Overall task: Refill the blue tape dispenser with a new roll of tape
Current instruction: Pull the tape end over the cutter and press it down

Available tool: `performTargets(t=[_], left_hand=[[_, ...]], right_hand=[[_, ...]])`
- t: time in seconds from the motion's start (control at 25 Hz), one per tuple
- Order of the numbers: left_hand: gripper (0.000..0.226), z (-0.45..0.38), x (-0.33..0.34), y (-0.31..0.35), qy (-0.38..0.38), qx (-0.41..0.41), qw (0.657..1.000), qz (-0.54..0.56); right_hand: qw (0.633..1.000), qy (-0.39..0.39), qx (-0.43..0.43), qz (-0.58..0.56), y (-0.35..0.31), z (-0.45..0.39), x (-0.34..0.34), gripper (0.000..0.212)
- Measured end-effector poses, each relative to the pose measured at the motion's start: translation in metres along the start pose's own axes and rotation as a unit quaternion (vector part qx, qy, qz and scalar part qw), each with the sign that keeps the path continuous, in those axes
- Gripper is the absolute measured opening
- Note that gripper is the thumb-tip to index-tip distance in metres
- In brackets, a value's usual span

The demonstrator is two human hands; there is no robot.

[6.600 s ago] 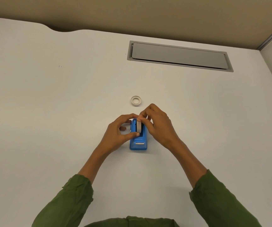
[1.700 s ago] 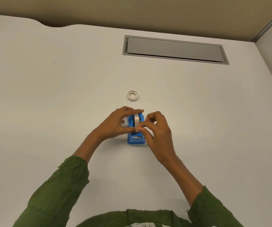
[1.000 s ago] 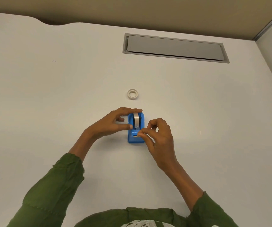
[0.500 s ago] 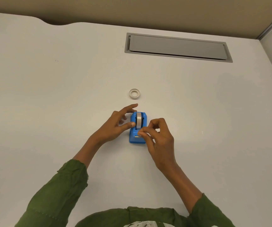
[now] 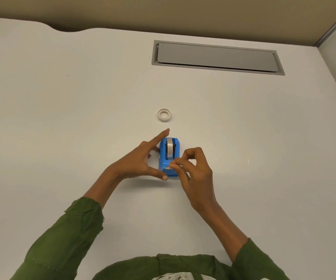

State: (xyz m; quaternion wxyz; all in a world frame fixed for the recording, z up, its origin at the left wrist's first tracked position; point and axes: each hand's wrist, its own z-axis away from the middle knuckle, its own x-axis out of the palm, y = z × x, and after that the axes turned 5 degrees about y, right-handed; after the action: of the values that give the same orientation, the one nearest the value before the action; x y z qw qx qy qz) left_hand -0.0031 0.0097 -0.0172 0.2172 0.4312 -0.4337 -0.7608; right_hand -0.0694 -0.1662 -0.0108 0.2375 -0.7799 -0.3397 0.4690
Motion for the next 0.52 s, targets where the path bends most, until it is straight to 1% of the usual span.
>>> performTargets(t=[0.08, 0.16, 0.2, 0.36, 0.52], left_hand=[[0.107, 0.000, 0.009, 0.001, 0.056, 0.015, 0.998, -0.025], [0.108, 0.001, 0.016, -0.001, 0.102, 0.030, 0.994, -0.013], [0.109, 0.001, 0.018, -0.001, 0.113, 0.027, 0.993, -0.005], [0.112, 0.000, 0.019, -0.001, 0.120, 0.018, 0.993, -0.003], [0.109, -0.002, 0.016, 0.000, 0.099, 0.020, 0.995, -0.010]], right_hand=[[1.000, 0.000, -0.001, 0.001, -0.001, -0.001, 0.000, 0.010], [1.000, 0.006, -0.002, 0.027, -0.001, -0.001, 0.000, 0.009], [0.999, 0.012, -0.008, 0.043, 0.000, -0.001, 0.000, 0.009], [0.995, 0.028, -0.049, 0.084, 0.006, 0.002, 0.001, 0.008], [0.990, 0.056, -0.065, 0.113, 0.010, 0.004, 0.000, 0.017]])
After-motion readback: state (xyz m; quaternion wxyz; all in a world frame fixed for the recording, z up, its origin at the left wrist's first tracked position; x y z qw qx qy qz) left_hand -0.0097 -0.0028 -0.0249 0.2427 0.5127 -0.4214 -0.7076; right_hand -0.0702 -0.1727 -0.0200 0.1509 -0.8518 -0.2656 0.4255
